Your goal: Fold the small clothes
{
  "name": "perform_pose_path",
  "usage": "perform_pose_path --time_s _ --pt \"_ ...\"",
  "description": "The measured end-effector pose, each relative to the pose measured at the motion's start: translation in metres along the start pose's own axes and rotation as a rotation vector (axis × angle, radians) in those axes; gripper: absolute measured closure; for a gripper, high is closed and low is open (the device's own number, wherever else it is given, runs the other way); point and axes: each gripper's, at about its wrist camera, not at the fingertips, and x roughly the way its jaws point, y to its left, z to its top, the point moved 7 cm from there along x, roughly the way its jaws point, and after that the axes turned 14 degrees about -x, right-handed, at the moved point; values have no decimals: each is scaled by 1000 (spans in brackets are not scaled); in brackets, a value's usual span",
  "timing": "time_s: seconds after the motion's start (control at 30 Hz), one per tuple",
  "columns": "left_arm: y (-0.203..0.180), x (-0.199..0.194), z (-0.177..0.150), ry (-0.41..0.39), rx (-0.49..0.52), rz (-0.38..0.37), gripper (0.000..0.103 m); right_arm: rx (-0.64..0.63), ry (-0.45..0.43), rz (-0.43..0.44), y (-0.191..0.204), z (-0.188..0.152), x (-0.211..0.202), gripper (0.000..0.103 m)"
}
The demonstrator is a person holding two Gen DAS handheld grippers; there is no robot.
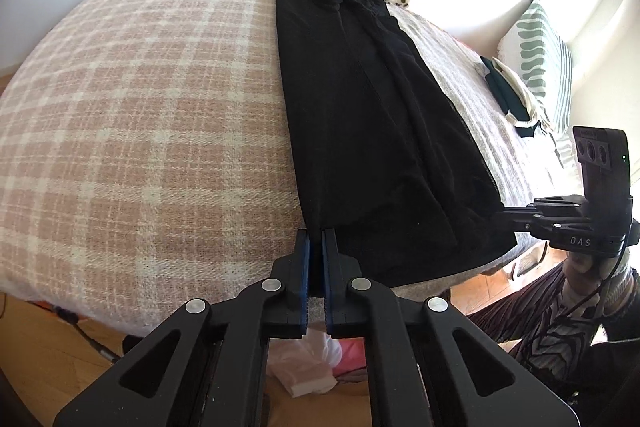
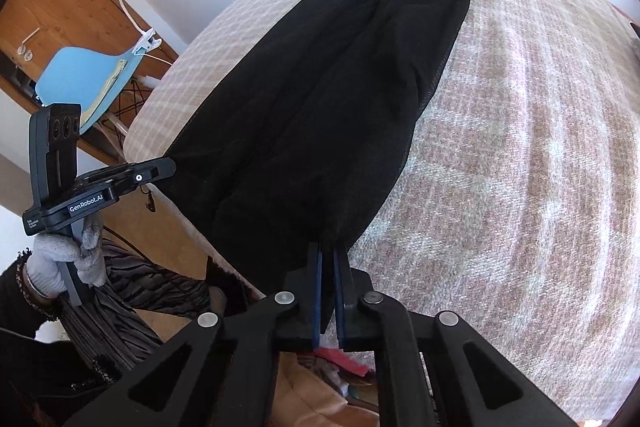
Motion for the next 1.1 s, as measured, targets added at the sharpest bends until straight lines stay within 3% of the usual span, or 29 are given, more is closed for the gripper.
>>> perform_pose_path --time_s 0.13,0.23,0.37,0.4,0.47,0.5,0.57,0.7,0.97,1.1 --pt "-1 -8 1 -16 60 62 95 -59 58 -20 8 -3 3 100" --pt "-4 -20 5 -28 87 71 89 -85 72 -9 5 -5 -8 91" --pt "-9 -33 15 -61 133 84 83 -93 -13 -6 -6 9 -36 72" --pt "-11 -35 19 -66 140 74 82 -84 -46 -7 -10 15 -45 72" --pt "-15 -35 27 -68 153 61 65 -55 -106 -19 -24 29 -58 71" --pt "-17 -35 31 -77 162 55 63 -43 -125 -30 -31 35 -63 71" --pt "-19 -32 37 -85 179 59 63 -24 -151 -59 -43 43 -66 71" --pt "-12 -22 41 -47 132 19 63 27 -149 -20 -49 40 -56 70" --pt "5 -5 18 77 31 -57 63 56 -68 72 -28 11 -19 65" --pt "3 -2 3 107 33 -84 63 67 -49 106 -21 4 -9 65"
